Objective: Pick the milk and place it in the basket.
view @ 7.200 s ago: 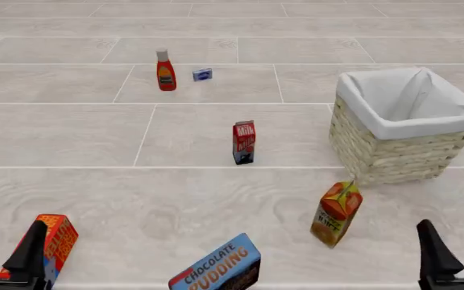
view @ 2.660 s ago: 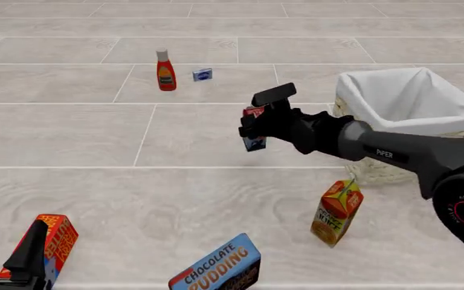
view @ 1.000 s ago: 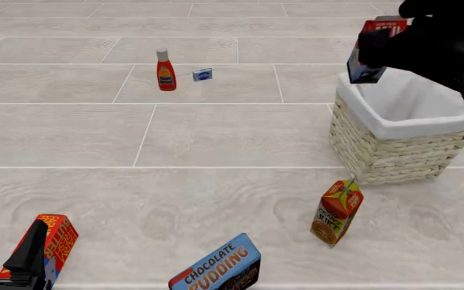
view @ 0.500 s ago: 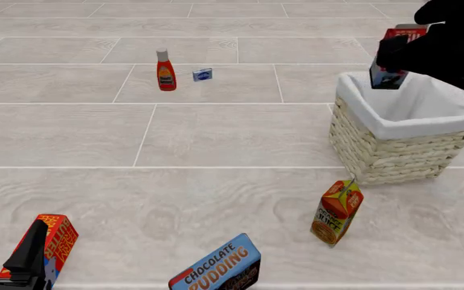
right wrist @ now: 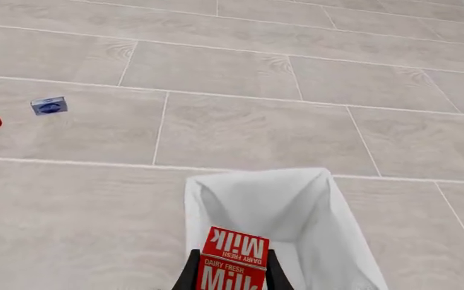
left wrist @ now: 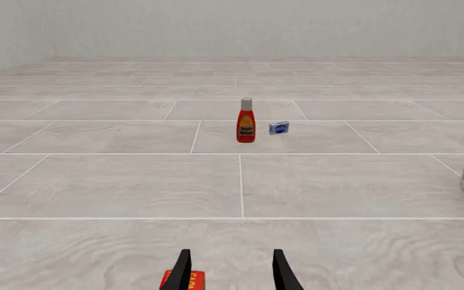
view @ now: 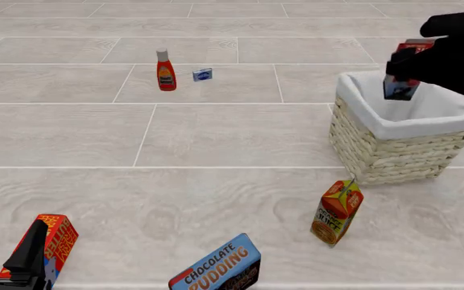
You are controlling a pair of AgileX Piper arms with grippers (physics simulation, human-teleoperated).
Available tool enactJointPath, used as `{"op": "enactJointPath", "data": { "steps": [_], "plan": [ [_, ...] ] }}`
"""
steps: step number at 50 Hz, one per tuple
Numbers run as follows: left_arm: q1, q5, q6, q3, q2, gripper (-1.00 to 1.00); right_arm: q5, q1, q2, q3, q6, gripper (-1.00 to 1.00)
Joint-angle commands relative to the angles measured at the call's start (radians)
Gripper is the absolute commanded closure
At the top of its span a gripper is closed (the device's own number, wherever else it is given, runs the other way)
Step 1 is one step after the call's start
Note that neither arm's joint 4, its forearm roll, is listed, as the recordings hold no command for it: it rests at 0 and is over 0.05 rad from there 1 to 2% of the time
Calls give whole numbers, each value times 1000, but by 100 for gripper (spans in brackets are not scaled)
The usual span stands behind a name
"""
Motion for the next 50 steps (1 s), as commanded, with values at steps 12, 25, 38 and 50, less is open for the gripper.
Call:
{"op": "enactJointPath", "data": {
  "steps": [12, 25, 38, 50],
  "plan": [
    [0, 0, 0, 0, 0, -100, -38, -54, 104, -29, 13, 100],
    [0, 0, 0, 0, 0, -100, -50, -75, 189, -53, 0, 100],
    [0, 0, 0, 0, 0, -100, -47, -92, 276, -104, -2, 100],
    [0, 0, 0, 0, 0, -100, -43, -94, 340, -144, 4, 100]
  ]
}}
